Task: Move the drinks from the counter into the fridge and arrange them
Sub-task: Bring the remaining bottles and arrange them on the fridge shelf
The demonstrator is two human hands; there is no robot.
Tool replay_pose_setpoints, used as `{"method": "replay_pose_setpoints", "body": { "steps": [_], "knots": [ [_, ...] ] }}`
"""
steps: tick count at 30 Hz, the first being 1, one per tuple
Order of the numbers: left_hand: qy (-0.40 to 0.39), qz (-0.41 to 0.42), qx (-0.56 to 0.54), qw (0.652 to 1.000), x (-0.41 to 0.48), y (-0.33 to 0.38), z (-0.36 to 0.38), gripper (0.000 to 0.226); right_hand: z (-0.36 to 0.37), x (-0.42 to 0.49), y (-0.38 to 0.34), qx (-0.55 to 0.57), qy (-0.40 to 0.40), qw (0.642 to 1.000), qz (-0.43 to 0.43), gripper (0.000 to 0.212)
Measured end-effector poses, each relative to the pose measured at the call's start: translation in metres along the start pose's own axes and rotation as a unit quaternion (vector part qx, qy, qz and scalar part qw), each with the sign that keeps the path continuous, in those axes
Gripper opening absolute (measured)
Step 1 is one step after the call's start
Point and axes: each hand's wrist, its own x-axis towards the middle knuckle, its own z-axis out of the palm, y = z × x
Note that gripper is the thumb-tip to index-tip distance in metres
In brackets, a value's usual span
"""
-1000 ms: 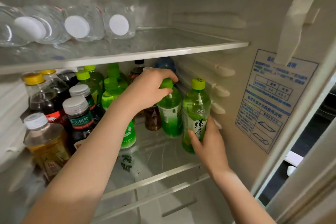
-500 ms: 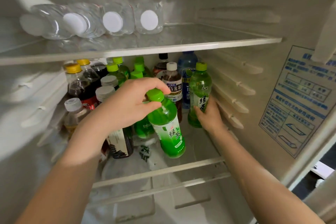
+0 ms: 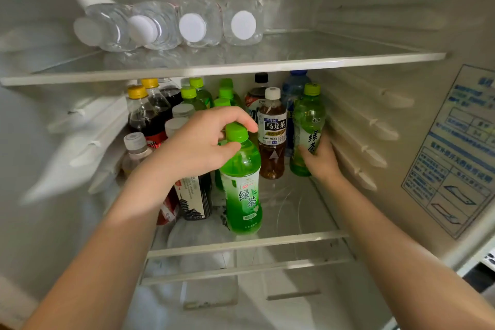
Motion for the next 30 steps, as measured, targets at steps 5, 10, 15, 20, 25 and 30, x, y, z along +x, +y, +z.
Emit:
{"method": "replay_pose_setpoints", "body": {
  "steps": [5,10,15,20,25,30],
  "knots": [
    [0.148,0.047,-0.002,0.988,-0.021,-0.013,0.025,0.053,0.010,-0.045,-0.003,-0.006,0.123,0.992,-0.011,0.054],
    [0.375,0.112,0.081,0.917,-0.050,-0.043,0.057,0.036,0.023,-0.109,-0.005,0.042,-0.001,0.998,-0.042,0.059],
    [0.495,-0.008,0.086,0.864,-0.063,-0.066,0.073,0.041,0.038,-0.130,-0.014,-0.006,-0.184,0.982,-0.050,0.090],
    [0.478,-0.105,0.076,0.869,-0.066,-0.078,0.096,0.070,0.044,-0.125,-0.019,0.020,-0.242,0.967,-0.079,0.068],
    [0.474,-0.114,0.111,0.866,-0.063,-0.082,0.103,0.083,0.051,-0.126,-0.021,-0.004,-0.204,0.972,-0.119,0.059],
    [0.485,-0.114,0.129,0.858,-0.063,-0.088,0.109,0.080,0.062,-0.119,-0.018,-0.037,-0.179,0.972,-0.145,0.052]
  ]
}}
